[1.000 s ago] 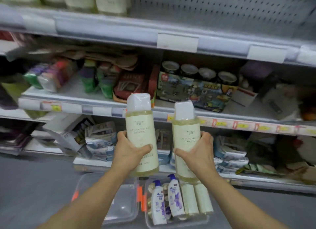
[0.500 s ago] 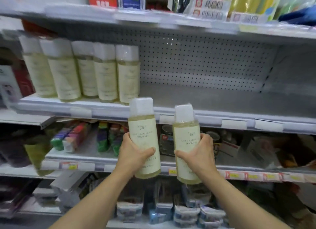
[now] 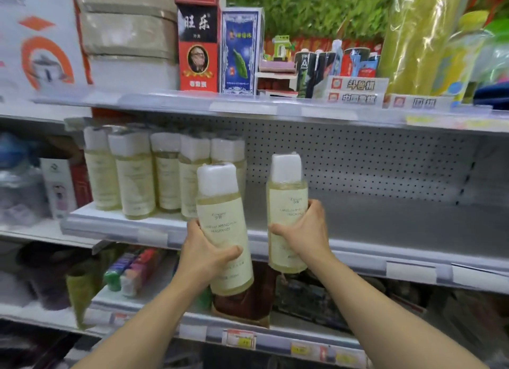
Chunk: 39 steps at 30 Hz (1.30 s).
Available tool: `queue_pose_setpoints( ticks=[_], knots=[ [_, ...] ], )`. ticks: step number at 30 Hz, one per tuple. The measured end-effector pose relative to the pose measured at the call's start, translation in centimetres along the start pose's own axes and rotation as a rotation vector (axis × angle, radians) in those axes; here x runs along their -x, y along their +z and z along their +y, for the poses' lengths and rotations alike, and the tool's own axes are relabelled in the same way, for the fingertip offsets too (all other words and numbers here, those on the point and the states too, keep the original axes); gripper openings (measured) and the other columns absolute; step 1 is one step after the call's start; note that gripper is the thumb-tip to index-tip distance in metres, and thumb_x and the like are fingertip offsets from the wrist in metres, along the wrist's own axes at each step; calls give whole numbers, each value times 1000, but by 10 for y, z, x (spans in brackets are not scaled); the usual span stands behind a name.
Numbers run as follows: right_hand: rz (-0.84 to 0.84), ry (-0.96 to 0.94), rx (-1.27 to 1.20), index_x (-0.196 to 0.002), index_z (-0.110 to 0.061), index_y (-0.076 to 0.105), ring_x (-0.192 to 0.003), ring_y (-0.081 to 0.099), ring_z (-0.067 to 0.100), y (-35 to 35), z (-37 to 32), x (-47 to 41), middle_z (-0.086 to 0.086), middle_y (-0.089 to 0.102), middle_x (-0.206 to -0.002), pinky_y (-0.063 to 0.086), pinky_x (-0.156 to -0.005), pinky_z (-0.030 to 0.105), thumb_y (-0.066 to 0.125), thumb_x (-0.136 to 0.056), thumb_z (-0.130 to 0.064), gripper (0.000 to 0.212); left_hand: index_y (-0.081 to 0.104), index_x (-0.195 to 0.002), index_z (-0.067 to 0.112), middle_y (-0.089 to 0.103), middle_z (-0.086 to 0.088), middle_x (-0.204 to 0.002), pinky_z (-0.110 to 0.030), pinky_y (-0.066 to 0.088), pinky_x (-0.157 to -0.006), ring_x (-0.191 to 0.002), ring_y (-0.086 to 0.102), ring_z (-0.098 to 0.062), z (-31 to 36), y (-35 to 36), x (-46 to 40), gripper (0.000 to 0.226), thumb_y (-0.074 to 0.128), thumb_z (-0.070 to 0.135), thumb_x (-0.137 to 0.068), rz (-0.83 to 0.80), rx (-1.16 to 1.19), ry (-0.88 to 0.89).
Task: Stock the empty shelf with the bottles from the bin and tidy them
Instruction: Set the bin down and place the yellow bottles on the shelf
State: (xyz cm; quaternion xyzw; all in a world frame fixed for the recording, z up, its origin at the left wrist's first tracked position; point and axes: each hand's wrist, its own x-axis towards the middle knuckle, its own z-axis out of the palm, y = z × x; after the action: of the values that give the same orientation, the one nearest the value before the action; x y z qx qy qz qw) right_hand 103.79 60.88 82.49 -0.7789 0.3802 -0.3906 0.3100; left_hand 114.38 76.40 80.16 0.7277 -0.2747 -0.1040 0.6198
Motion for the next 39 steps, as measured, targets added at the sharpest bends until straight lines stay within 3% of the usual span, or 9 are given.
queue_pose_setpoints(
  ticks=[7, 14, 17, 20, 25, 28, 33, 36, 39],
  knots=[
    [-98, 76, -124, -126, -7, 37, -108, 51, 23, 21, -13, -59, 5, 46, -118, 50, -86, 39, 86, -62, -37, 86, 34, -114, 19, 56, 7, -105, -41, 51, -89, -101, 58, -17, 9, 8, -35, 76, 86, 4, -61, 49, 12, 30],
    [-133, 67, -251, -103, -17, 38, -87, 60, 19, 33, -10, -92, 0, 57, -93, 51, -66, 30, 85, -64, -23, 62, 39, -118, 19, 61, 2, -111, -48, 52, -90, -103, 61, -18, 12, 16, -59, 81, 89, 11, -54, 89, -30, 36],
    [-164, 48, -269, -83, -24, 35, -90, 57, 20, 38, -6, -96, -10, 49, -80, 45, -72, 27, 79, -72, -14, 47, 38, -117, 19, 61, 2, -110, -48, 52, -90, -104, 61, -19, 13, 21, -63, 81, 89, 10, -55, 114, -32, 47],
    [-229, 75, -296, -86, -26, 37, -102, 58, 23, 48, 0, -99, -2, 57, -97, 48, -85, 28, 78, -74, -14, 44, 38, -117, 19, 59, 4, -109, -47, 52, -91, -104, 60, -18, 15, 24, -63, 80, 89, 10, -56, 126, -45, 56],
    [-157, 44, -353, -109, -8, 44, -74, 56, 1, 65, 9, -114, -5, 57, -88, 38, -47, 6, 87, -60, -15, 66, 38, -115, 22, 60, 4, -110, -45, 53, -89, -104, 60, -16, 17, 27, -62, 86, 86, 28, -43, 141, -64, 42],
    [-147, 64, -379, -110, -8, 46, -86, 64, 14, 78, 14, -125, 2, 63, -99, 45, -56, 14, 90, -53, -17, 72, 37, -115, 23, 60, 4, -111, -45, 53, -89, -104, 60, -17, 17, 29, -62, 87, 84, 30, -41, 162, -66, 36],
    [-239, 83, -296, -116, -13, 36, -109, 56, 24, 74, 10, -136, 6, 53, -118, 48, -84, 32, 90, -57, -18, 80, 37, -116, 20, 59, 9, -106, -31, 50, -81, -102, 58, -13, 17, 33, -62, 78, 88, 13, -57, 164, -95, 62],
    [-297, 116, -205, -134, -16, 29, -123, 47, 30, 69, 18, -135, 9, 41, -133, 45, -98, 41, 91, -55, -18, 101, 37, -116, 21, 58, 11, -105, -27, 49, -78, -100, 58, -10, 18, 36, -61, 78, 88, 12, -58, 162, -106, 69],
    [-343, 132, -64, -128, -15, 37, -119, 50, 29, 70, 35, -130, 9, 46, -132, 48, -98, 43, 91, -55, -29, 92, 37, -115, 22, 58, 13, -101, -18, 45, -68, -94, 56, -2, 19, 41, -60, 76, 87, 11, -59, 146, -96, 76]
  ],
)
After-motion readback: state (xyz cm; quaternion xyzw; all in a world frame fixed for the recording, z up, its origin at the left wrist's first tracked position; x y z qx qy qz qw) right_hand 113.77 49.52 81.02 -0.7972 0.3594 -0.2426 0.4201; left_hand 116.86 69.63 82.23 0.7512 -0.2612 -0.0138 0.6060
